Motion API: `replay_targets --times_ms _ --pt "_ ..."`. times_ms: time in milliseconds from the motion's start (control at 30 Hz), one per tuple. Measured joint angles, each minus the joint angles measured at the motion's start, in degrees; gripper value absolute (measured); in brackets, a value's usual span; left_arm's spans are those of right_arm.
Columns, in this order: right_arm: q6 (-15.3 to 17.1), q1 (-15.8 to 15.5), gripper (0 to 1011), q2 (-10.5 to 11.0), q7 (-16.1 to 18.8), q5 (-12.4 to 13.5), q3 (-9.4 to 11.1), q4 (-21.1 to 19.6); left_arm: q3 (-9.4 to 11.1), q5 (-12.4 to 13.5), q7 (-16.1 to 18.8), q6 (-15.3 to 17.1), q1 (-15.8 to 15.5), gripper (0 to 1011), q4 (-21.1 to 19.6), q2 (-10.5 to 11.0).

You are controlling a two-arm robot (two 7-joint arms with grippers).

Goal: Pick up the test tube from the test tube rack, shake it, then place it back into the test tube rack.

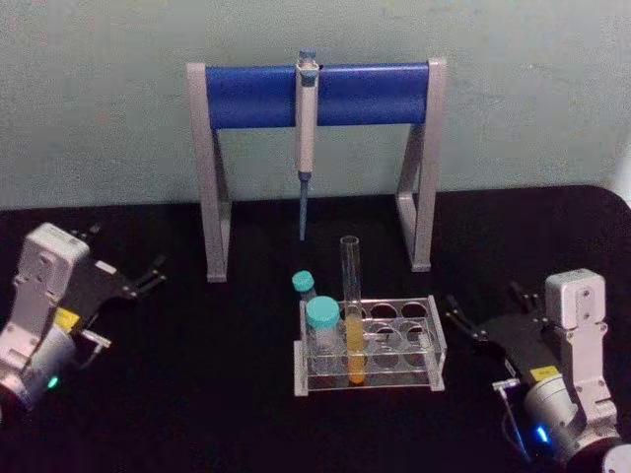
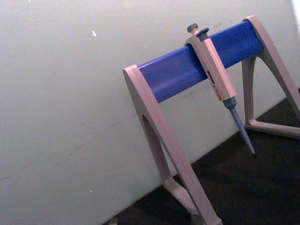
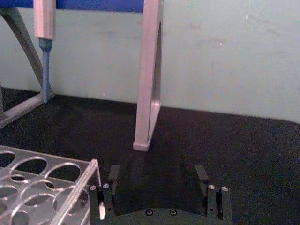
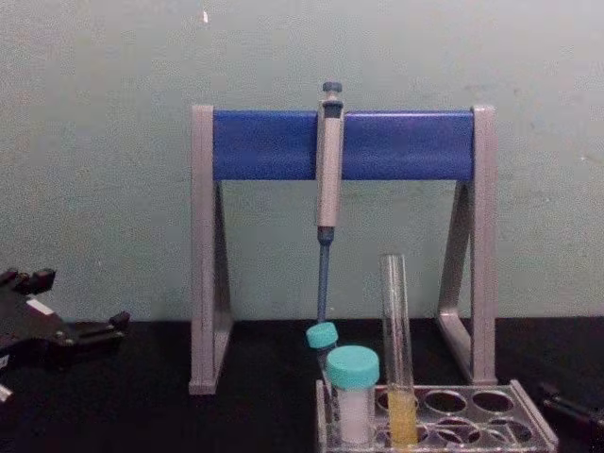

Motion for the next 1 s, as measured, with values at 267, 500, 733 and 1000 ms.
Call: replay_targets --times_ms 267,500,733,1000 --pt "1.1 0.3 1000 -0.9 0.8 -0.8 0.8 1.6 0.0 0.0 0.0 0.0 0.0 1001 0.0 0.0" --pt "1.4 0.4 1000 -1.0 0.9 -1.0 0.9 1.8 0.0 0.0 0.0 0.0 0.0 1001 0.0 0.0" --pt "1.3 0.4 1000 -1.0 0.9 -1.0 0.8 1.7 0.0 0.0 0.0 0.0 0.0 1001 0.0 0.0" --pt "1.3 0.3 1000 -1.0 0.9 -0.9 0.8 1.7 0.0 0.0 0.0 0.0 0.0 1001 0.0 0.0"
